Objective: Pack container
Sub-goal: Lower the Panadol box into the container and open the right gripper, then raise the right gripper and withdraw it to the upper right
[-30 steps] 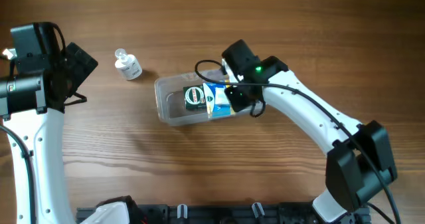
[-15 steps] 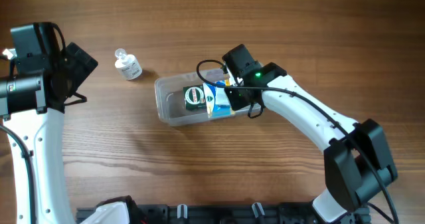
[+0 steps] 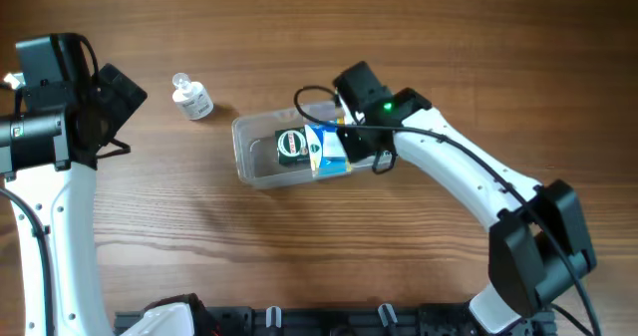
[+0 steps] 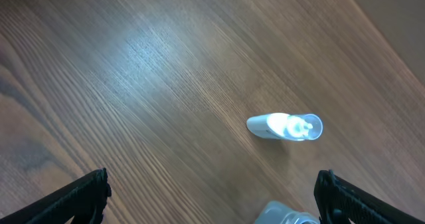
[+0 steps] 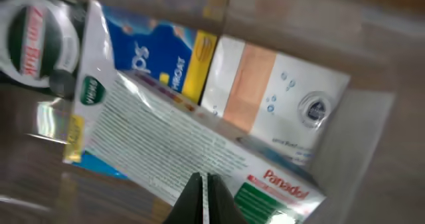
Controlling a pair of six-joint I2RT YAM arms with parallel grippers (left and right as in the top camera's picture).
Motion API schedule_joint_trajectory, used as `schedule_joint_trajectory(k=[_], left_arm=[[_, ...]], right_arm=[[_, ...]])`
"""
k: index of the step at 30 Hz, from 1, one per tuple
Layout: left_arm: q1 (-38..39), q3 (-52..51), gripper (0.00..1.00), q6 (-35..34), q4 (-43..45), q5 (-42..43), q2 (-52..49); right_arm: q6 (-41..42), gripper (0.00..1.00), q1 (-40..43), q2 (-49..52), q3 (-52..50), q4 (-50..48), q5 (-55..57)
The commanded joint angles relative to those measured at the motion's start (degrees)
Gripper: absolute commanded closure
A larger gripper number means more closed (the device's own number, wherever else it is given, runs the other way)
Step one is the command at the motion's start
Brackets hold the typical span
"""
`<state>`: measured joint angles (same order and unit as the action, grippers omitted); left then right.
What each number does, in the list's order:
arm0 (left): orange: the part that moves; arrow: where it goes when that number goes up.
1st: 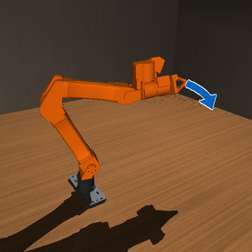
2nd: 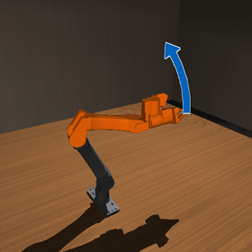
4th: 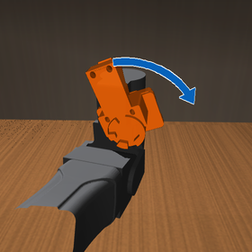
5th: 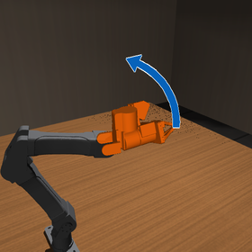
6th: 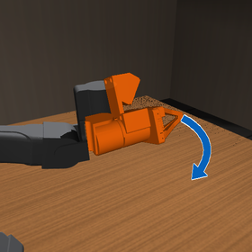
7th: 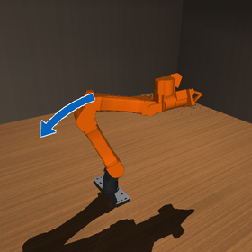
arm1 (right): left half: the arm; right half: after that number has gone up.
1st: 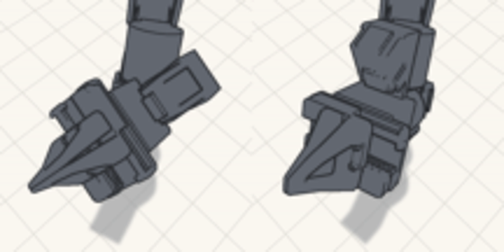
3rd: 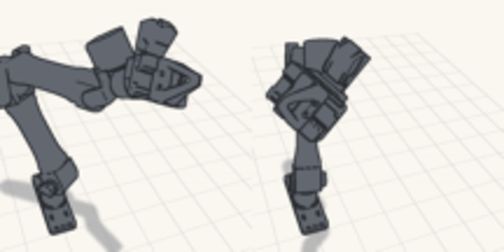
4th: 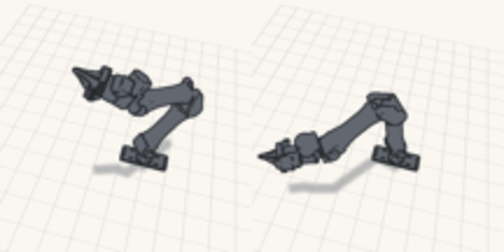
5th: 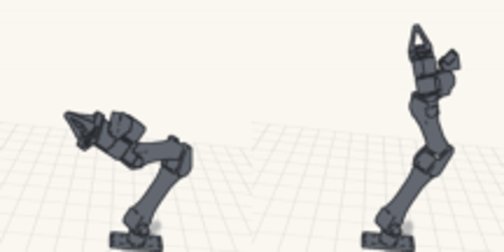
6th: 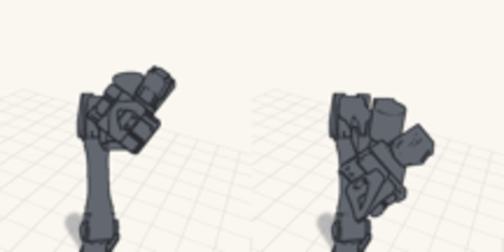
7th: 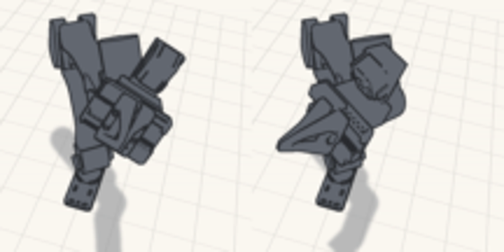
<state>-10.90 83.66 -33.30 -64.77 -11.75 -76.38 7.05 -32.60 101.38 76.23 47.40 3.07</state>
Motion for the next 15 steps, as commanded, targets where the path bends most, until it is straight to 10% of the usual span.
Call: schedule_joint_trajectory(k=[1,8,13,15], left_arm=[[-0.3,0.6,0.00,0.1,0.0,-0.3,0.2],[-0.3,0.6,0.00,0.1,0.0,-0.3,0.2],[-0.3,0.6,0.01,0.1,0.0,-0.3,0.2],[-0.3,0.6,0.00,0.1,0.0,-0.3,0.2]], right_arm=[[1.8,0.96,2.8,-9.3,5.4,0.2,1.0],[3.4,0.73,12.7,-28.5,5.5,5.9,1.0],[1.5,0.00,16.2,-38.2,5.5,10.1,1.7],[1.5,0.00,16.2,-40.7,5.5,10.8,3.3]])
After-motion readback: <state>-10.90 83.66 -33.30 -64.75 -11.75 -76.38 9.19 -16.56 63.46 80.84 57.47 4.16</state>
